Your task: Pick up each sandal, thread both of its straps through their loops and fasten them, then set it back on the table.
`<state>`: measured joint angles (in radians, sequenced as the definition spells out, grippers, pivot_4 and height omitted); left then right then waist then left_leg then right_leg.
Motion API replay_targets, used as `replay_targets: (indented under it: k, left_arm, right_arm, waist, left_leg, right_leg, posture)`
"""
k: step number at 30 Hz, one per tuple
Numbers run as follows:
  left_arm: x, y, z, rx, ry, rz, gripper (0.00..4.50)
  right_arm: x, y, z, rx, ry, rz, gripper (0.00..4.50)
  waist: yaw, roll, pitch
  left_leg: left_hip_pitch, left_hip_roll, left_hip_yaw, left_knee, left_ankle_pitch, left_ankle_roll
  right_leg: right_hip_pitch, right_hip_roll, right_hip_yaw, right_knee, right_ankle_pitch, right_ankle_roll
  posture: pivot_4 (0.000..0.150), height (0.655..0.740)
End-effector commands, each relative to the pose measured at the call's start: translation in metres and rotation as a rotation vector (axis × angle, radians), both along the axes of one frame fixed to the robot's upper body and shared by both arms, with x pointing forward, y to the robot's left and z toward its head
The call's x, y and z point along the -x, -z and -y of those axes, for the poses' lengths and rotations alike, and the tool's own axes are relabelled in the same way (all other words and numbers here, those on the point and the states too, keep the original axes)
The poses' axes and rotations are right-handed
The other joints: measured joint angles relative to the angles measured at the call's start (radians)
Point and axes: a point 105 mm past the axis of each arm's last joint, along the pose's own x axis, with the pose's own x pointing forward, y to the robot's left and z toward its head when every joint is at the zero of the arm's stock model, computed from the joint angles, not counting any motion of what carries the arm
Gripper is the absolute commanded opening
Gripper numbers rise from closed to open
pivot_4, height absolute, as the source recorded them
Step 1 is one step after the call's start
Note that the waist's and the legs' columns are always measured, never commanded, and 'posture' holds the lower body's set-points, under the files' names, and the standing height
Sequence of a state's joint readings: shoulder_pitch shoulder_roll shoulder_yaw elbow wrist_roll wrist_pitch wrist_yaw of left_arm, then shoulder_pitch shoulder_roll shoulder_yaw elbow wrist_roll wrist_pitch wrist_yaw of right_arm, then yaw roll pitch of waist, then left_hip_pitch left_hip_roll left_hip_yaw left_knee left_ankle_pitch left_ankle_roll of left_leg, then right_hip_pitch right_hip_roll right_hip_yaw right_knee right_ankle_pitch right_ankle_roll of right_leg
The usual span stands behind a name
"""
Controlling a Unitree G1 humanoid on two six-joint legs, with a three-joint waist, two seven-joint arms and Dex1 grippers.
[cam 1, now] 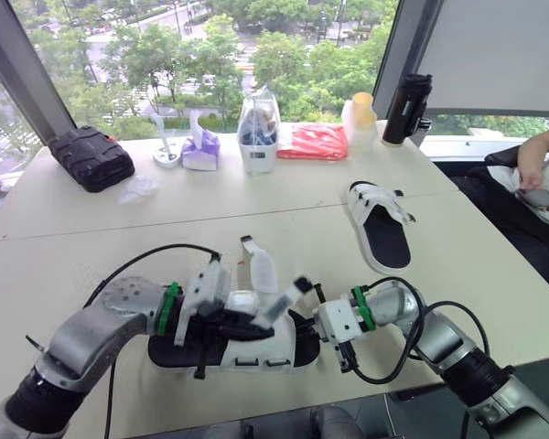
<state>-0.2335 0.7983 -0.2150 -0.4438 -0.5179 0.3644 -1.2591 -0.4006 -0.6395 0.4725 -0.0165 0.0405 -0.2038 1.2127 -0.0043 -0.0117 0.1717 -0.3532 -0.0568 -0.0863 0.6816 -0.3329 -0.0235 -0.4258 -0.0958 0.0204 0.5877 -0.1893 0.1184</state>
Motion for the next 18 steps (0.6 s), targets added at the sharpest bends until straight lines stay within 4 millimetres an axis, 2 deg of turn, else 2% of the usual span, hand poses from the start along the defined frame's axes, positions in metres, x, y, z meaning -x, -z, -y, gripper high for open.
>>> replay_targets:
  k: [1, 7, 8, 10, 12, 17, 18]
  left_arm:
    - [0.009, 0.006, -0.005, -0.062, 0.141, 0.162, 0.07]
    - [0.024, 0.019, -0.012, -0.119, 0.366, 0.424, 0.07]
    - [0.024, 0.021, -0.013, -0.124, 0.388, 0.466, 0.30]
    - [0.024, 0.022, -0.012, -0.116, 0.406, 0.501, 0.92]
    - [0.025, 0.023, -0.012, -0.114, 0.437, 0.561, 1.80]
    - [0.027, 0.028, -0.019, -0.123, 0.458, 0.652, 4.26]
    - [0.027, 0.029, -0.020, -0.125, 0.457, 0.653, 4.46]
  right_arm:
    - [-0.002, 0.032, 0.027, 0.158, 0.063, -0.082, 0.00]
    - [-0.002, 0.033, 0.029, 0.166, 0.060, -0.083, 0.00]
    - [-0.002, 0.033, 0.029, 0.167, 0.060, -0.082, 0.00]
    - [-0.003, 0.033, 0.029, 0.168, 0.061, -0.081, 0.00]
    - [-0.003, 0.033, 0.030, 0.170, 0.061, -0.081, 0.00]
    - [-0.004, 0.034, 0.030, 0.174, 0.059, -0.080, 0.00]
    - [-0.004, 0.034, 0.030, 0.174, 0.058, -0.080, 0.00]
  waist:
    - [0.000, 0.000, 0.000]
    - [0.002, 0.000, 0.000]
    - [0.002, 0.000, 0.000]
    - [0.005, 0.000, 0.000]
    - [0.008, 0.000, 0.000]
    - [0.010, 0.000, 0.000]
    - [0.010, 0.000, 0.000]
  left_leg:
    - [0.000, 0.000, 0.000, 0.000, 0.000, 0.000]
    - [-0.001, 0.001, 0.000, 0.000, -0.001, 0.002]
    - [-0.001, 0.001, 0.000, 0.000, -0.001, 0.002]
    - [0.000, 0.001, 0.000, 0.000, -0.001, 0.002]
    - [0.000, 0.001, 0.001, 0.000, -0.001, 0.002]
    - [0.000, 0.002, 0.001, 0.000, -0.001, 0.002]
    - [0.001, 0.002, 0.001, 0.000, -0.001, 0.002]
  right_leg:
    - [0.000, 0.000, 0.000, 0.000, 0.000, 0.000]
    - [0.000, 0.000, 0.000, -0.002, 0.000, 0.000]
    - [0.000, 0.000, 0.000, -0.002, 0.000, 0.000]
    - [0.000, 0.000, 0.000, -0.002, 0.000, 0.000]
    - [0.000, 0.000, 0.000, -0.002, 0.000, 0.000]
    - [0.001, 0.000, 0.000, -0.002, 0.000, 0.000]
    - [0.001, 0.000, 0.000, -0.002, 0.000, 0.000]
  posture:
    - [0.150, 0.7400]
    - [0.150, 0.7400]
    - [0.150, 0.7400]
    - [0.150, 0.7400]
    - [0.150, 0.7400]
    - [0.150, 0.7400]
    - [0.150, 0.7400]
